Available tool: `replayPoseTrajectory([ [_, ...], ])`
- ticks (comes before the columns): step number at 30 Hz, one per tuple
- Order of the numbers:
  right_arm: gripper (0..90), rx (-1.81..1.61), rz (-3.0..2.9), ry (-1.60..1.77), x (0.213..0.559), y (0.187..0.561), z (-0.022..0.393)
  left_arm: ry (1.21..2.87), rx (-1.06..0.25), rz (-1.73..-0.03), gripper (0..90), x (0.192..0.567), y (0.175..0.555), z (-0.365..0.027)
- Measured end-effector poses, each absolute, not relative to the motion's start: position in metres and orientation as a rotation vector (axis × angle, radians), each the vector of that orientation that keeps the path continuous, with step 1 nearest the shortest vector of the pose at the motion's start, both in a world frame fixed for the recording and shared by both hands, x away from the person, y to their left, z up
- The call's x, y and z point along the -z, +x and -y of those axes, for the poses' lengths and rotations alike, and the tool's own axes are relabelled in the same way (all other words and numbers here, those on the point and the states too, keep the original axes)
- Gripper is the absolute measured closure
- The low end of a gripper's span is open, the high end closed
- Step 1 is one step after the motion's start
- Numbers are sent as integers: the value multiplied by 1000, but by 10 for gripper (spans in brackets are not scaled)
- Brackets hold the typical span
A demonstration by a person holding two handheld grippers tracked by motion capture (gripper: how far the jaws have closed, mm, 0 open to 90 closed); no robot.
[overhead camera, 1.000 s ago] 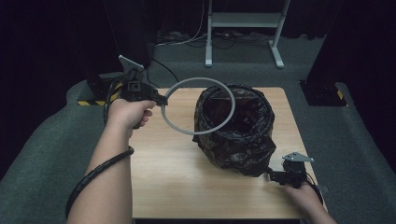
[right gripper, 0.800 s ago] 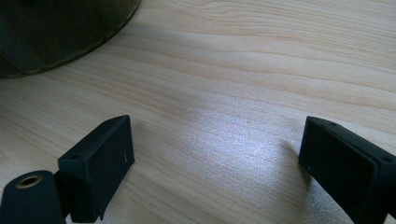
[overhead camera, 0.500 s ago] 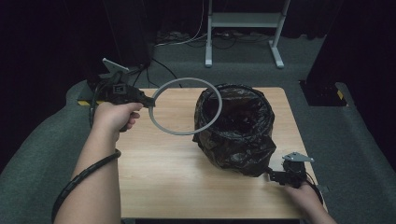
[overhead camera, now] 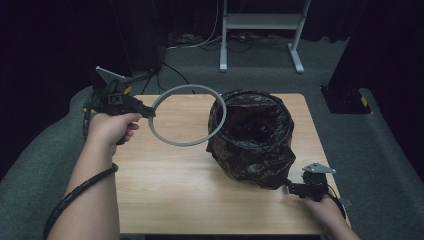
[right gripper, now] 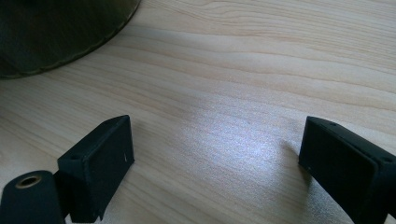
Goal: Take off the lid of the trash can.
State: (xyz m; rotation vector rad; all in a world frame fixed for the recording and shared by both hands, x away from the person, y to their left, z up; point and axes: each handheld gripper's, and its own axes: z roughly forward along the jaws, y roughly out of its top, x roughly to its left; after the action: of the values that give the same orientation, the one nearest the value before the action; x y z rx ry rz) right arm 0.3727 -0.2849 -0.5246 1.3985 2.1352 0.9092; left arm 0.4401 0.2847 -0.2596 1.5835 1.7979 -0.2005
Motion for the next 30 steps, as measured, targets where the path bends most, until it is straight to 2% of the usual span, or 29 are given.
replayPoseTrajectory([
  [30, 98, -909, -2136, 1397, 525, 373, 285, 1563, 174, -1843, 820, 267, 434, -306],
])
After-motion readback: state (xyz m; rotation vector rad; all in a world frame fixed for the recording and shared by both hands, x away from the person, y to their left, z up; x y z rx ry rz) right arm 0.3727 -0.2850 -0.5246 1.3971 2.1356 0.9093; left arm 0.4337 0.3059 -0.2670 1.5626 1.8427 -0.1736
